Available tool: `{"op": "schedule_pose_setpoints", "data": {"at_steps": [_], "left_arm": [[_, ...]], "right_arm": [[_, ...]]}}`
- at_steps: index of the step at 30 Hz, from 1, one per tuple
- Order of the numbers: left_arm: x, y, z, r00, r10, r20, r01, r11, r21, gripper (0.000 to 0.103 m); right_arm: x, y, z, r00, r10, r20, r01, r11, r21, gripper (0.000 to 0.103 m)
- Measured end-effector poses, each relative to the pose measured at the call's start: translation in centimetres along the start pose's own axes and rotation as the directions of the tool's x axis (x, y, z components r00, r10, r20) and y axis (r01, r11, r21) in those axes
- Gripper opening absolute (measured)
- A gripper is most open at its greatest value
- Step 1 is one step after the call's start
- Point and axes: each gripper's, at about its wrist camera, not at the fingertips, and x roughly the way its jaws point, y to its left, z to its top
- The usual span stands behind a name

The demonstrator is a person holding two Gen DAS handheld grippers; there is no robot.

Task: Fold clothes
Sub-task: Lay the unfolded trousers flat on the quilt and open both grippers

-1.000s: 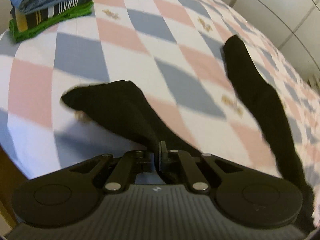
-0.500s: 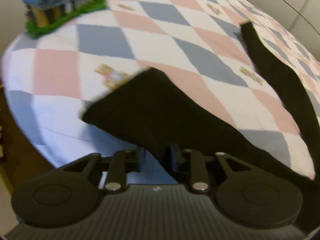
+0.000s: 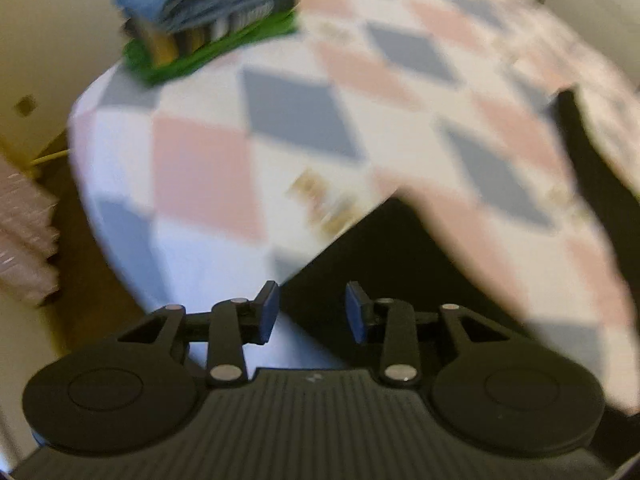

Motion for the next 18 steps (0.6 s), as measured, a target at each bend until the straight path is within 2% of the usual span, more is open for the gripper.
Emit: {"op": "schedule_pose_setpoints", "data": {"at_steps": [3, 4, 5, 6, 8, 9, 10, 12, 13, 14, 18], "left_arm": [[0.8, -3.8, 3.9, 0.987, -0.156, 0.025, 0.155, 0.987, 0.048, 0.037], [1.7, -6.2, 5.3, 0.972, -0.235, 0.025, 0.232, 0.970, 0.072, 0.039], [2.6, -8.3, 6.3, 0.955, -0.296, 0.017, 0.293, 0.952, 0.090, 0.042], [3.9, -10.7, 7.4, 0.933, -0.359, -0.006, 0.358, 0.928, 0.099, 0.044], [6.7, -14.9, 9.2, 0.884, -0.464, -0.060, 0.468, 0.880, 0.081, 0.045], [8.2, -16.7, 10.0, 0.856, -0.508, -0.091, 0.514, 0.856, 0.056, 0.047], [10.0, -18.8, 10.7, 0.821, -0.555, -0.134, 0.562, 0.827, 0.019, 0.051], [12.7, -21.9, 11.6, 0.792, -0.586, -0.171, 0.592, 0.806, -0.022, 0.055], [14.4, -23.2, 12.0, 0.781, -0.598, -0.181, 0.600, 0.799, -0.049, 0.060], [16.0, -24.2, 12.2, 0.773, -0.604, -0.192, 0.600, 0.795, -0.087, 0.063], [22.7, -25.7, 12.4, 0.736, -0.632, -0.243, 0.565, 0.771, -0.294, 0.063]], "right_arm": [[-0.7, 3.5, -0.3, 0.997, 0.054, 0.061, -0.054, 0.999, 0.000, 0.055], [-1.0, 4.9, -0.6, 0.994, 0.068, 0.089, -0.067, 0.998, -0.009, 0.055], [-1.2, 6.5, -1.1, 0.985, 0.132, 0.107, -0.130, 0.991, -0.023, 0.054], [-1.1, 8.2, -1.7, 0.971, 0.212, 0.106, -0.210, 0.977, -0.030, 0.054], [-0.6, 11.3, -2.7, 0.944, 0.321, 0.077, -0.319, 0.947, -0.034, 0.054], [0.1, 12.8, -3.4, 0.929, 0.366, 0.054, -0.365, 0.931, -0.023, 0.054], [0.9, 14.5, -4.2, 0.911, 0.412, 0.029, -0.412, 0.911, -0.006, 0.055], [2.9, 17.4, -5.8, 0.889, 0.457, -0.022, -0.456, 0.889, 0.043, 0.056], [3.9, 18.8, -6.5, 0.878, 0.477, -0.046, -0.473, 0.878, 0.070, 0.056], [5.0, 19.8, -7.2, 0.878, 0.476, -0.059, -0.470, 0.878, 0.087, 0.056], [8.2, 22.6, -9.6, 0.896, 0.437, -0.081, -0.424, 0.895, 0.136, 0.058]]}}
